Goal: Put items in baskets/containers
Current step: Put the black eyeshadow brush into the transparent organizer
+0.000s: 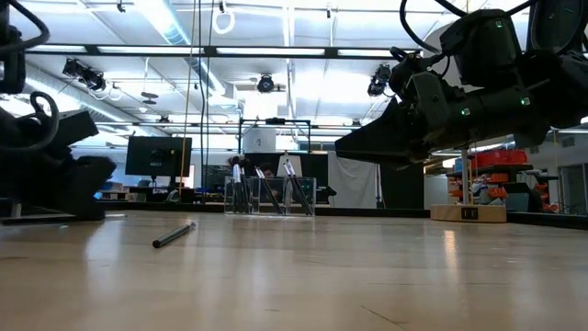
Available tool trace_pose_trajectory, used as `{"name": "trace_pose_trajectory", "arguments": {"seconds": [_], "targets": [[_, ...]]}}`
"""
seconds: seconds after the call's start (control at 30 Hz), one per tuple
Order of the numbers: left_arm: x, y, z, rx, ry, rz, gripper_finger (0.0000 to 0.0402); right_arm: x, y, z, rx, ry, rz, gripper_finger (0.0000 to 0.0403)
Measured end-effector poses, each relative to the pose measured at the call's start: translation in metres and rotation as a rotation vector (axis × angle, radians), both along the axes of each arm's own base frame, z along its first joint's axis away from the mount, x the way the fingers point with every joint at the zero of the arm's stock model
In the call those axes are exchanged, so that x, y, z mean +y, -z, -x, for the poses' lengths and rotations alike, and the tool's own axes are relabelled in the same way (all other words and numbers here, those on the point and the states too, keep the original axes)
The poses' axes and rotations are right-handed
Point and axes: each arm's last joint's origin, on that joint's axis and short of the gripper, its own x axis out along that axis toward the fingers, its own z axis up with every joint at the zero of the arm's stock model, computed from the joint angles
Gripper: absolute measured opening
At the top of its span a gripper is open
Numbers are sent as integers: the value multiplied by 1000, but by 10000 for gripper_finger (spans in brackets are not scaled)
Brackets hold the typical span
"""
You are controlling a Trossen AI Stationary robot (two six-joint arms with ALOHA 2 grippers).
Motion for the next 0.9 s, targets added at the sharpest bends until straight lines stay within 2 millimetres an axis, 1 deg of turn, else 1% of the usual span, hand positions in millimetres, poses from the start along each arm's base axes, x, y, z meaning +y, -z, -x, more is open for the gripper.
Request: {"name": "trace_pose_trajectory", "arguments": {"seconds": [0.07, 0.17, 0.3, 0.37, 0.5, 0.6, 0.67, 0.73, 0.8, 0.9], "targets": [[-11, -4, -10, -130, 15, 85, 11, 0, 0, 0, -3, 0, 0, 134], [-15, -10, -14, -164, 56, 123, 9, 0, -1, 0, -7, 0, -1, 134], [-22, -20, -27, -230, 127, 173, 8, 0, -2, 0, -26, -1, -4, 134], [-23, -22, -33, -243, 162, 160, 1, 0, -3, 0, -27, -1, -5, 134], [-22, -27, -49, -274, 233, 125, 3, 1, -3, -1, -28, -29, -13, 134], [-18, -29, -59, -252, 276, 108, 3, 2, -3, -1, -28, -59, -29, 134], [-15, -30, -61, -244, 272, 106, 1, 2, -3, -1, -28, -58, -42, 134], [-13, -35, -60, -240, 273, 101, 12, 2, -3, -1, -28, -57, -48, 134], [-12, -40, -57, -211, 291, 103, 31, 2, -2, -1, -27, -56, -50, 134], [-10, -50, -47, -145, 321, 136, 69, 2, -2, -1, -27, -56, -50, 134]]}}
